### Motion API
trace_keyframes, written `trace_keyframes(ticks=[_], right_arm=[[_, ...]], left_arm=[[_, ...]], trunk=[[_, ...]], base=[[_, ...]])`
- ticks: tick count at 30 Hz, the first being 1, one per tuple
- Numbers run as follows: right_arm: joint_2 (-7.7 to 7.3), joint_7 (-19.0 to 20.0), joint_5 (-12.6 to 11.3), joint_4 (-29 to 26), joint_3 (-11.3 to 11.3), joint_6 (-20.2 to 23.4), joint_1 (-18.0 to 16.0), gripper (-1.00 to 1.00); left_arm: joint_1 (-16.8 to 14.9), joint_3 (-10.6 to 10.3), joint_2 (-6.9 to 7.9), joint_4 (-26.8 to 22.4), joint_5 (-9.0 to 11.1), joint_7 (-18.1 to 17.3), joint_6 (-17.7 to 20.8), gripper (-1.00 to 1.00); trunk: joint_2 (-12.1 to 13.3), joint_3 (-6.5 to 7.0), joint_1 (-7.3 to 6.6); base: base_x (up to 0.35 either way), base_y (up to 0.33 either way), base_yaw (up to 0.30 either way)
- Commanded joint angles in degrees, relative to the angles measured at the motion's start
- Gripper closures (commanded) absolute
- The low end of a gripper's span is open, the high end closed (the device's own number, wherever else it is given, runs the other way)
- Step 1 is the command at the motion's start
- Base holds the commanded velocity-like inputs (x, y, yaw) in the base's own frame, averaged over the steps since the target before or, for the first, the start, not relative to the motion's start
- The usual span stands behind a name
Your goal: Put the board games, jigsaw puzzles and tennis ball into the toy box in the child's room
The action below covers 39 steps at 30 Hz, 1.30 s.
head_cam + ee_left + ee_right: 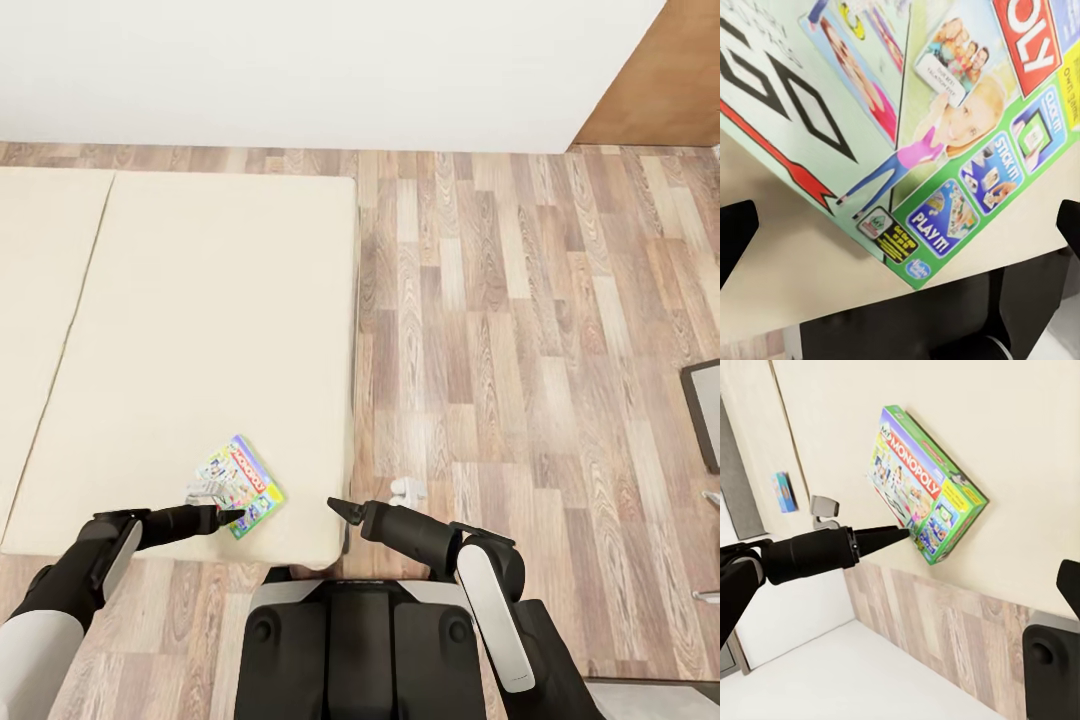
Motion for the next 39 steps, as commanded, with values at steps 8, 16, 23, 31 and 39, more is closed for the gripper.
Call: trace_keyframes(ticks=[8, 16, 23, 31, 39], right_arm=[[0.07, 0.4, 0.4, 0.0, -0.1, 0.2, 0.0, -1.0], [0.08, 0.4, 0.4, 0.0, -0.1, 0.2, 0.0, -1.0], [0.08, 0.3, 0.4, 0.0, -0.1, 0.2, 0.0, -1.0], [0.08, 0.2, 0.5, -0.1, 0.0, 0.2, 0.0, -1.0], [0.08, 0.2, 0.5, -0.1, -0.1, 0.2, 0.0, -1.0]], left_arm=[[-0.1, 0.1, 0.39, 0.0, 0.4, 0.2, 0.5, -1.0], [-0.2, 0.1, 0.55, 0.0, 0.2, 0.7, 0.5, -1.0], [-2.0, 0.1, 1.0, 0.0, 0.2, 2.9, 0.5, -1.0], [-2.5, 0.1, 1.12, 0.0, 0.4, 7.5, 0.3, -1.0], [-2.6, 0.1, 1.15, 0.0, 0.4, 8.4, 0.0, -1.0]], trunk=[[-0.1, 0.67, 0.04], [-0.1, 0.95, 0.04], [-0.1, 0.99, 0.04], [-0.1, 0.99, 0.04], [-0.1, 1.0, 0.04]], base=[[0.0, 0.0, 0.0], [0.0, 0.0, 0.0], [0.0, 0.0, 0.0], [0.0, 0.0, 0.0], [0.0, 0.0, 0.0]])
